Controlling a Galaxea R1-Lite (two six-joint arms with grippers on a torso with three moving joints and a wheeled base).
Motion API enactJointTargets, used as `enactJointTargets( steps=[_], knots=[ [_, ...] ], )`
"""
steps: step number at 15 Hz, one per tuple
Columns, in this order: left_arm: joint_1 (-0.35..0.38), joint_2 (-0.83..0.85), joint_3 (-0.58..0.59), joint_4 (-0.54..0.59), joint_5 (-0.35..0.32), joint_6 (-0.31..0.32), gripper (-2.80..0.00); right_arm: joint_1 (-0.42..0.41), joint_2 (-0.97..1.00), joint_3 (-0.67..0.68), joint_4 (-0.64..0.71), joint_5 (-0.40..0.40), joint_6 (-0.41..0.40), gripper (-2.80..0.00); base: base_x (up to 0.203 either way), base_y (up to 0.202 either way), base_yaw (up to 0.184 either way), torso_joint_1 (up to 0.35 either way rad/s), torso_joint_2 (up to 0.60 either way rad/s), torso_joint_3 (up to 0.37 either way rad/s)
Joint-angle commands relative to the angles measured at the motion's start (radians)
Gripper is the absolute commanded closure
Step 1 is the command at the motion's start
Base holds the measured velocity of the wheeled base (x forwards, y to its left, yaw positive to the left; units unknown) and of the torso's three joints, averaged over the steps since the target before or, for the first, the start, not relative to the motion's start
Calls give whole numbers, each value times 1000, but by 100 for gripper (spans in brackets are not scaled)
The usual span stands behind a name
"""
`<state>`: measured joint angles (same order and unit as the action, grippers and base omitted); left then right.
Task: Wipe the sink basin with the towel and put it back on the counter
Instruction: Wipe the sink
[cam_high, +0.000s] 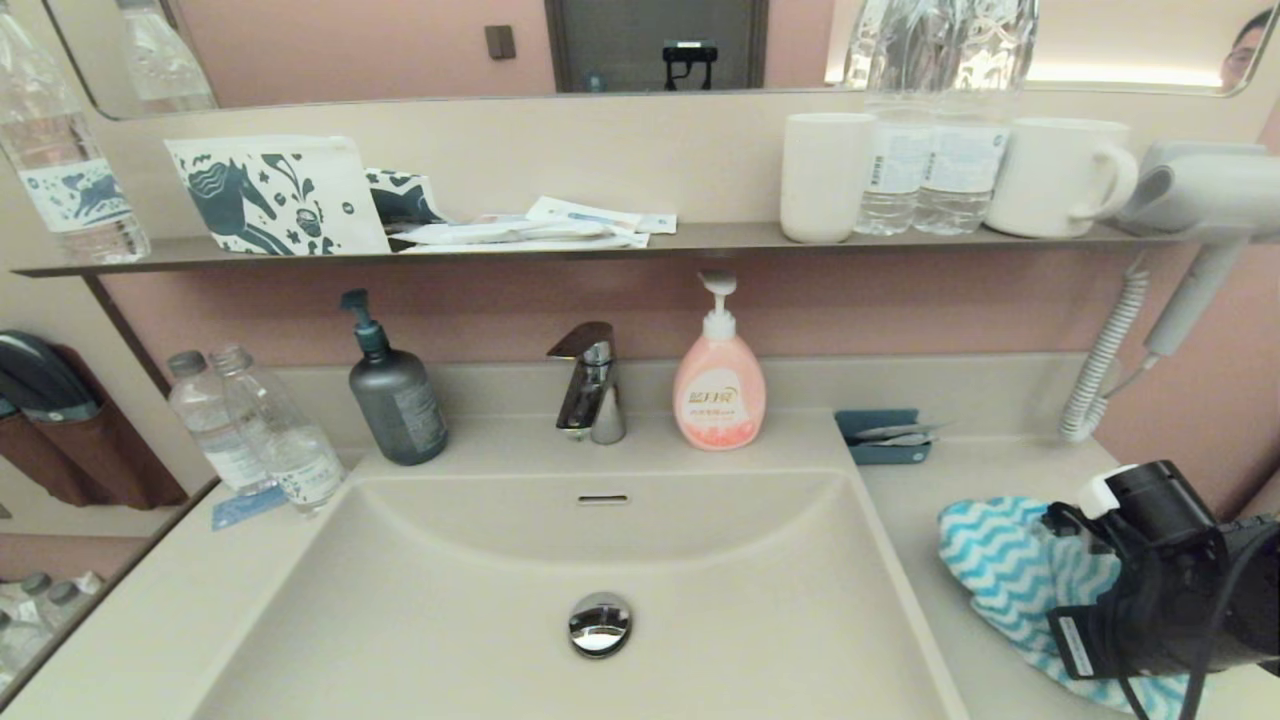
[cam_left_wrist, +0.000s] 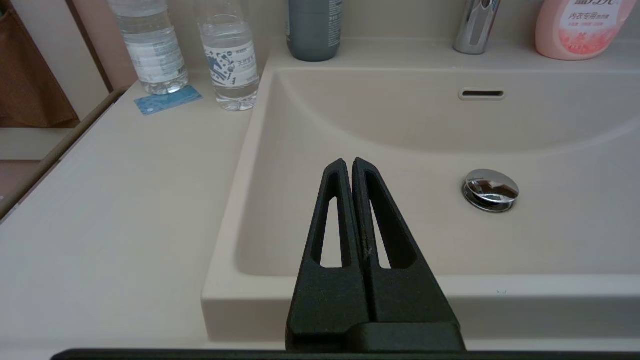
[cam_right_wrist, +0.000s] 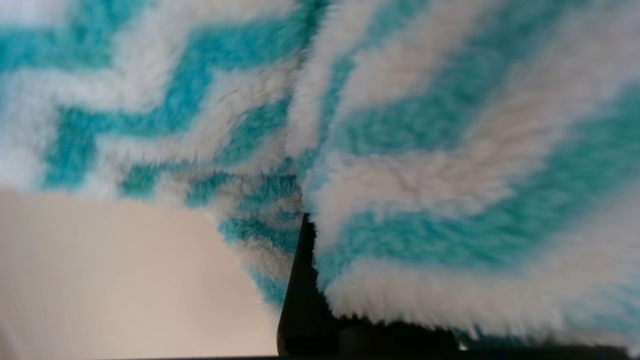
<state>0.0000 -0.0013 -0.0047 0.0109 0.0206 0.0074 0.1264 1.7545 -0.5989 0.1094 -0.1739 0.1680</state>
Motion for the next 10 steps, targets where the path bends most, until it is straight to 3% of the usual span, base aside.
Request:
enactJointTargets(
  steps=[1,7,10],
  knots=[
    [0,1,0,0,1,-1,0,54,-60,75,15,4,13,0,0,0,0,0,0,0],
    [0,1,0,0,1,0,0,275,-156,205,58,5,102,0,0,0,0,0,0,0],
    [0,1,0,0,1,0,0,257,-140,177,55,2,110,0,0,0,0,0,0,0]
  ],
)
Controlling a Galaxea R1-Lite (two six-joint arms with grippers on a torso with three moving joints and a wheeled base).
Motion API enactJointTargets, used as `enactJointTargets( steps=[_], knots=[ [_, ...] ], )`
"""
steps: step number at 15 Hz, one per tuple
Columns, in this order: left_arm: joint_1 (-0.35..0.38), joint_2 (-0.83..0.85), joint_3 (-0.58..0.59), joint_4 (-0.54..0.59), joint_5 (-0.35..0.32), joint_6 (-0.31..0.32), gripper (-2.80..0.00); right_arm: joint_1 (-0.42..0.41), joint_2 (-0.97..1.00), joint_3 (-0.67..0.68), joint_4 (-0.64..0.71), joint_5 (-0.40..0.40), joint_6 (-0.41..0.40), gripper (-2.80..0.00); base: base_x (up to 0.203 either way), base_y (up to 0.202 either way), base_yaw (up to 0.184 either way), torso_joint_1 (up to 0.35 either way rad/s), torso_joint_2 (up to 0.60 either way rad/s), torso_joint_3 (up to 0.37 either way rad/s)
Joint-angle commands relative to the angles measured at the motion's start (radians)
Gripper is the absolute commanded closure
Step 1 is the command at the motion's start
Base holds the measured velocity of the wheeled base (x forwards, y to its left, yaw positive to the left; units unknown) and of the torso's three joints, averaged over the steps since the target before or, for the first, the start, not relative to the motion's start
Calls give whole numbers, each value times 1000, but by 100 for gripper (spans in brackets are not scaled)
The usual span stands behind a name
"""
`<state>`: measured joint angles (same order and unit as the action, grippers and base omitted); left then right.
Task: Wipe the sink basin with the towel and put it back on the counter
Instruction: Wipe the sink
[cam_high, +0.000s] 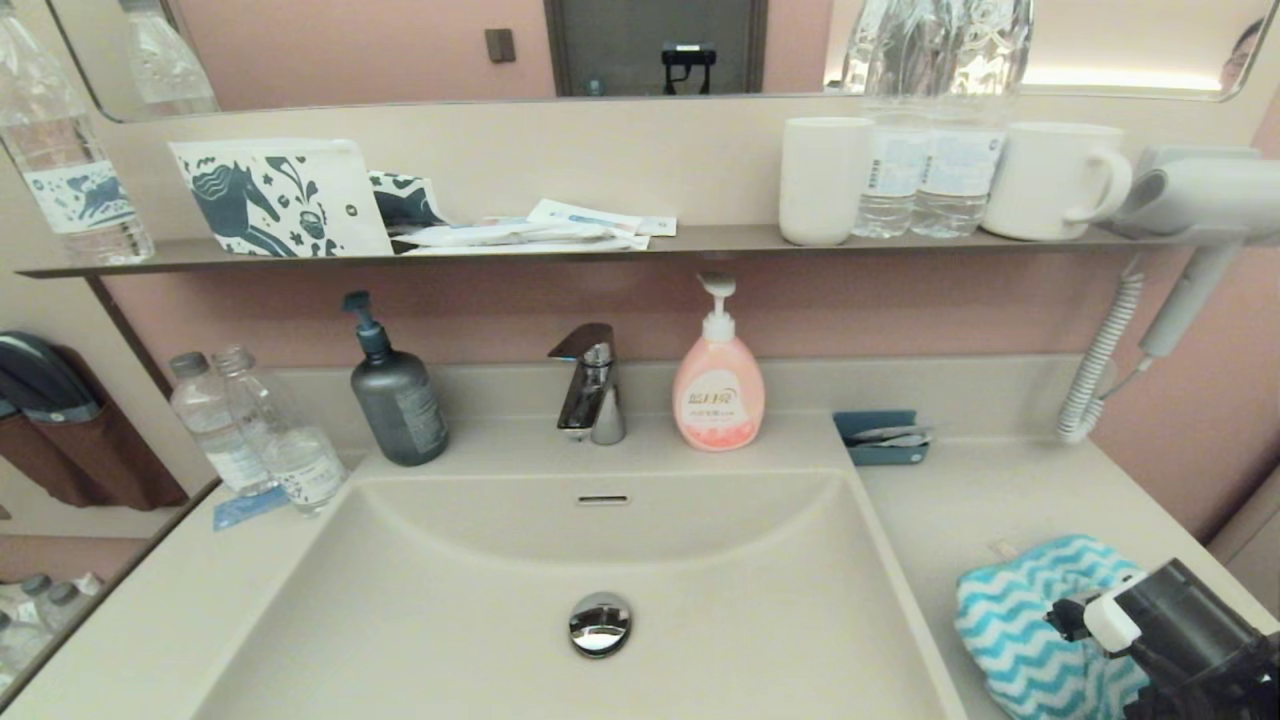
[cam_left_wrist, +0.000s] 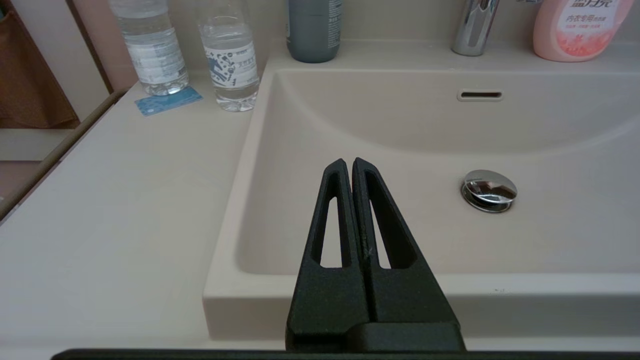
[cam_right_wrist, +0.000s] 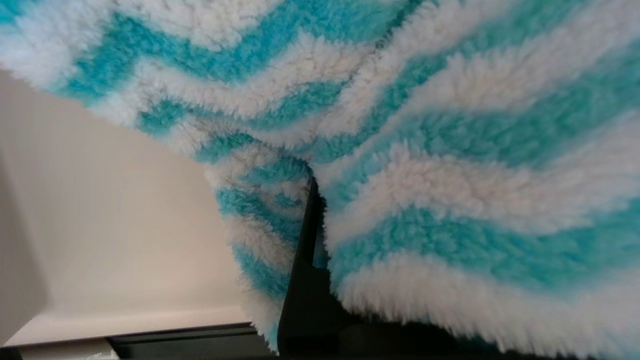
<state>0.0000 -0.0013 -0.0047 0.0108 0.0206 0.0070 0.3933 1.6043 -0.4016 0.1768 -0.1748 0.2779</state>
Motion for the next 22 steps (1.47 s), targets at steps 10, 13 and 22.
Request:
enactJointTargets(
  steps=[10,13,22],
  knots=[
    [0,1,0,0,1,0,0,-336,283,-341,-84,1,-158,0,0,0,0,0,0,0],
    [0,1,0,0,1,0,0,-373,336,-450,-83,0,-161,0,0,0,0,0,0,0],
    [0,1,0,0,1,1,0,-298,139,-240,-2,-3,-171,0,0,0,0,0,0,0]
  ],
)
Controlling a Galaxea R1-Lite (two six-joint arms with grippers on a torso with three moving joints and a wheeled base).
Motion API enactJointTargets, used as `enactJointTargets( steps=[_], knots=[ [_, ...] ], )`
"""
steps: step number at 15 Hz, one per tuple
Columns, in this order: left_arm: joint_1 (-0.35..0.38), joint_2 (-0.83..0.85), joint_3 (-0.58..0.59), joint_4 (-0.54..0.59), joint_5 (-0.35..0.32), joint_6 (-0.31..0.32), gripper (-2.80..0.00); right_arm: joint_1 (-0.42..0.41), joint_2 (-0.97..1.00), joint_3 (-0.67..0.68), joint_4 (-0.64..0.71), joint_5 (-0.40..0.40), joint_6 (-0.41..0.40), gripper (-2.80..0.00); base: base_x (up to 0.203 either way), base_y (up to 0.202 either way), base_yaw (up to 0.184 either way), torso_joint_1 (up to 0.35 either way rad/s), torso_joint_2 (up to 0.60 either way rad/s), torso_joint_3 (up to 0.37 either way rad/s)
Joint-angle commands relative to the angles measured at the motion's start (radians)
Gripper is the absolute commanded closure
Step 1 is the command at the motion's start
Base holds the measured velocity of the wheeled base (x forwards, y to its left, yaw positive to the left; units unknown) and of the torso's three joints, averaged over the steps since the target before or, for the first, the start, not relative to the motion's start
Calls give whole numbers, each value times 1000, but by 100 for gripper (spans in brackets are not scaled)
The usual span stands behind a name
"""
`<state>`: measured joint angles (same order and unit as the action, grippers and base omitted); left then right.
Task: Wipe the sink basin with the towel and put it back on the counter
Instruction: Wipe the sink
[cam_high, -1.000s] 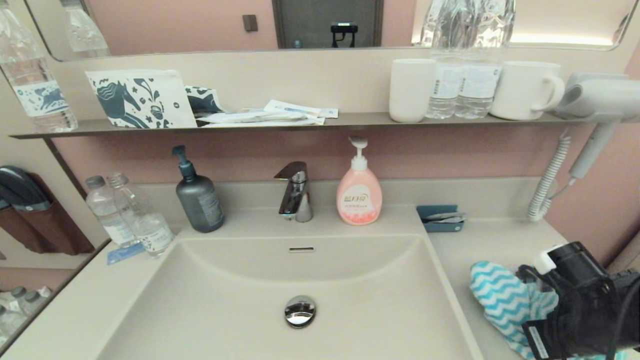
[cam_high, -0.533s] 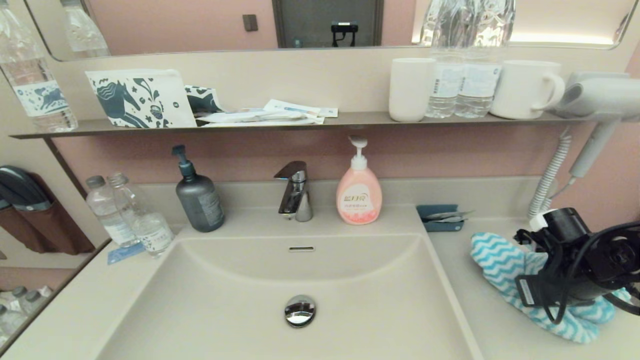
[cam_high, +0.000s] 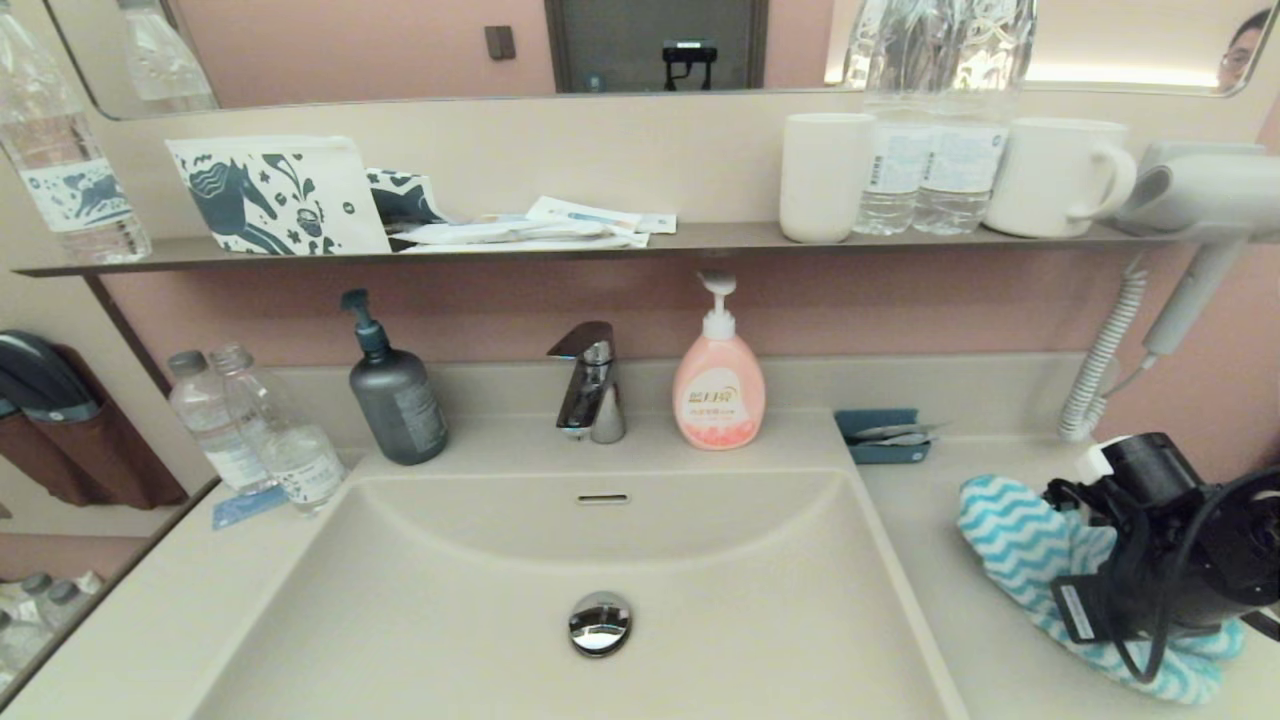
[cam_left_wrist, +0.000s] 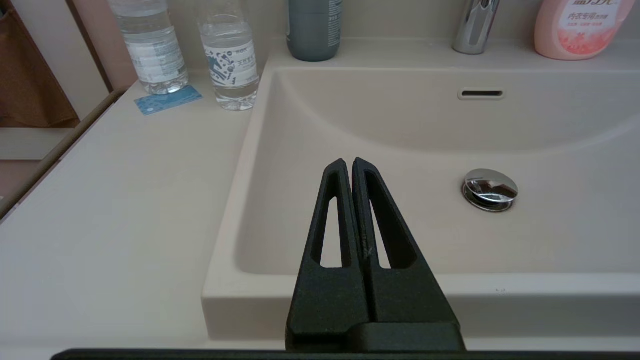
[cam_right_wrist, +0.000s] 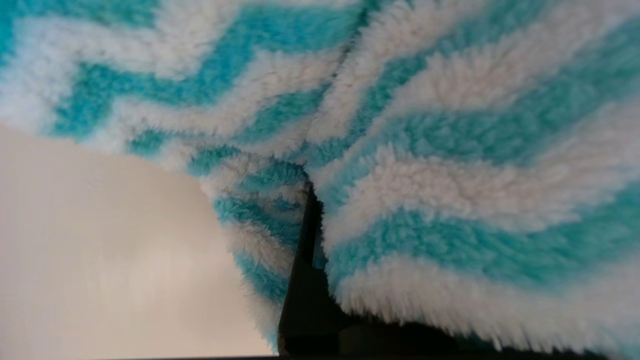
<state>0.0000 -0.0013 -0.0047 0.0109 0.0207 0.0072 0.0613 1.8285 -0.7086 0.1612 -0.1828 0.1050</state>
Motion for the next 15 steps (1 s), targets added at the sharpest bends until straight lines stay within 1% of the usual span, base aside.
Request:
enactJointTargets(
  steps=[1,4,6,8,9,11,13,15],
  knots=[
    [0,1,0,0,1,0,0,58,-125,107,15,5,4,0,0,0,0,0,0,0],
    [0,1,0,0,1,0,0,130,-229,196,39,6,13,0,0,0,0,0,0,0],
    [1,1,0,0,1,0,0,186,-276,201,125,8,65,0,0,0,0,0,0,0],
    [0,1,0,0,1,0,0,239,-293,202,156,12,101,0,0,0,0,0,0,0],
    [0,1,0,0,1,0,0,258,-283,200,152,12,135,0,0,0,0,0,0,0],
    [0,1,0,0,1,0,0,259,-233,183,108,13,161,0,0,0,0,0,0,0],
    [0,1,0,0,1,0,0,251,-156,173,-2,9,177,0,0,0,0,0,0,0],
    [0,1,0,0,1,0,0,224,-82,140,-68,4,192,0,0,0,0,0,0,0]
  ],
)
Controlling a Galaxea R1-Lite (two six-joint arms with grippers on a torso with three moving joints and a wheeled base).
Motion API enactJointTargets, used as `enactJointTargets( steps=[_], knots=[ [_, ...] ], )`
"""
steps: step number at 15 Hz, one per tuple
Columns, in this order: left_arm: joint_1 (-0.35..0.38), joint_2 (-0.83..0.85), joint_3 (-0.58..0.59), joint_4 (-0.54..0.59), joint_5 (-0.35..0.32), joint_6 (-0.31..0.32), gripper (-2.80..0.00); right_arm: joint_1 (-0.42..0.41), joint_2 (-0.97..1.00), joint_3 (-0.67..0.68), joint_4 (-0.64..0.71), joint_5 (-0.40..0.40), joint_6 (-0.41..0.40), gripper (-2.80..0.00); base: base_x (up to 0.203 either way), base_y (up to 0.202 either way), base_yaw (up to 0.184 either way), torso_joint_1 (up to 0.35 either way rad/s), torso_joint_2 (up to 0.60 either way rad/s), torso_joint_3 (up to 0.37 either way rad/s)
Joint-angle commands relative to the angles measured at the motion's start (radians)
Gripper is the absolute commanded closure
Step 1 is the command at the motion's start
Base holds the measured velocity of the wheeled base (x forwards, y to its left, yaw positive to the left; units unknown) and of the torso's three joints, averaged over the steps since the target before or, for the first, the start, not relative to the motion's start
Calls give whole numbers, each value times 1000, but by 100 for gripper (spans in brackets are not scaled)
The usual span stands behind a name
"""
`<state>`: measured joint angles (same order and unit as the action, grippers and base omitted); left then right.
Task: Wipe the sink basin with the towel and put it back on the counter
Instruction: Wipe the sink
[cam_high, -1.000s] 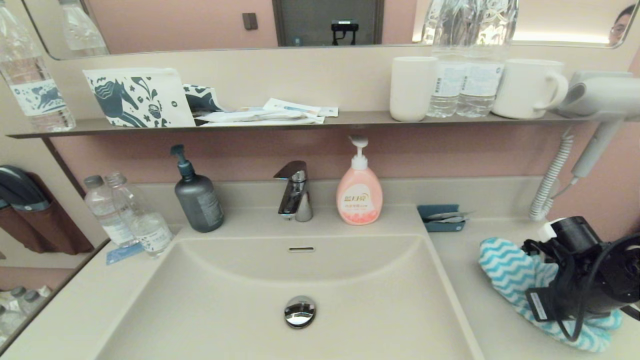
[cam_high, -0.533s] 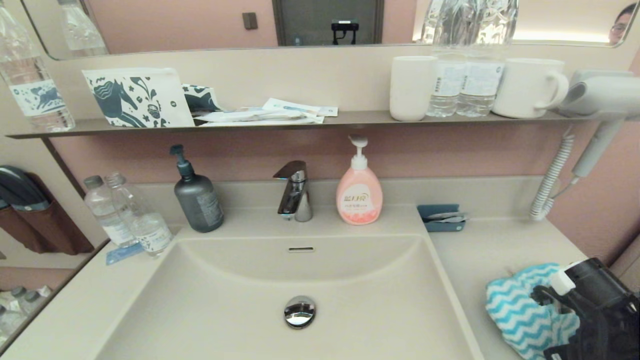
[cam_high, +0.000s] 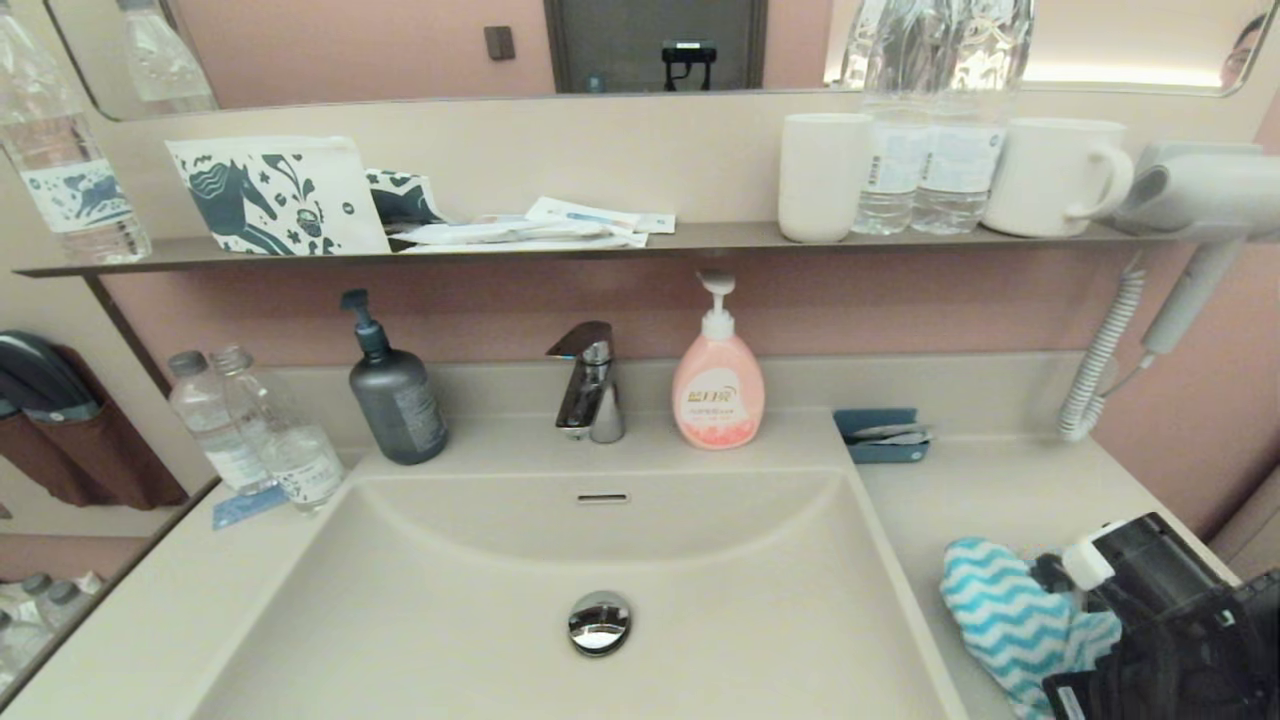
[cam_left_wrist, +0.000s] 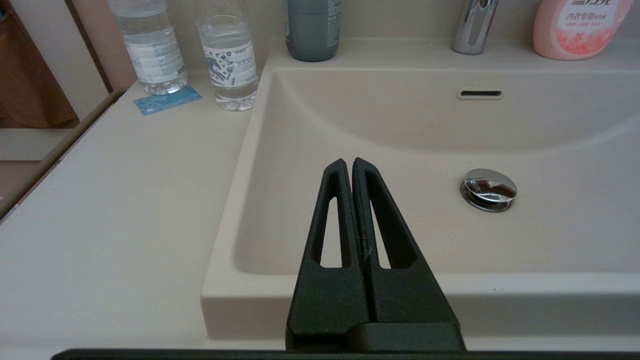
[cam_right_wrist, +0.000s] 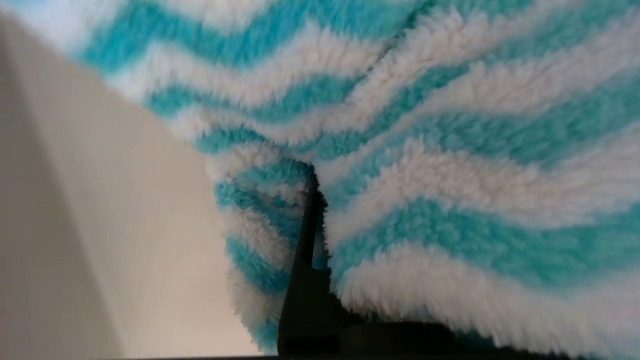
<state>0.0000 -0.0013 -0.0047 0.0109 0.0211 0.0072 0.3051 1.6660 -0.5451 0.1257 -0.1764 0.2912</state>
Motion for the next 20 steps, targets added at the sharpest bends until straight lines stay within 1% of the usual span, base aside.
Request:
enactJointTargets(
  steps=[1,3,5,7,10,15,17,20],
  knots=[
    [1,1,0,0,0,0,0,-51,97,-51,-40,-3,6,0,0,0,0,0,0,0],
    [0,1,0,0,0,0,0,-124,115,-90,-44,-4,-16,0,0,0,0,0,0,0],
    [0,1,0,0,0,0,0,-208,142,-146,-47,-4,-62,0,0,0,0,0,0,0],
    [0,1,0,0,0,0,0,-250,196,-212,-48,-5,-79,0,0,0,0,0,0,0],
    [0,1,0,0,0,0,0,-291,243,-307,-48,-5,-91,0,0,0,0,0,0,0],
    [0,1,0,0,0,0,0,-315,285,-457,-46,-3,-111,0,0,0,0,0,0,0],
    [0,1,0,0,0,0,0,-302,282,-500,-45,1,-133,0,0,0,0,0,0,0],
    [0,1,0,0,0,0,0,-263,257,-514,-42,5,-157,0,0,0,0,0,0,0]
  ],
)
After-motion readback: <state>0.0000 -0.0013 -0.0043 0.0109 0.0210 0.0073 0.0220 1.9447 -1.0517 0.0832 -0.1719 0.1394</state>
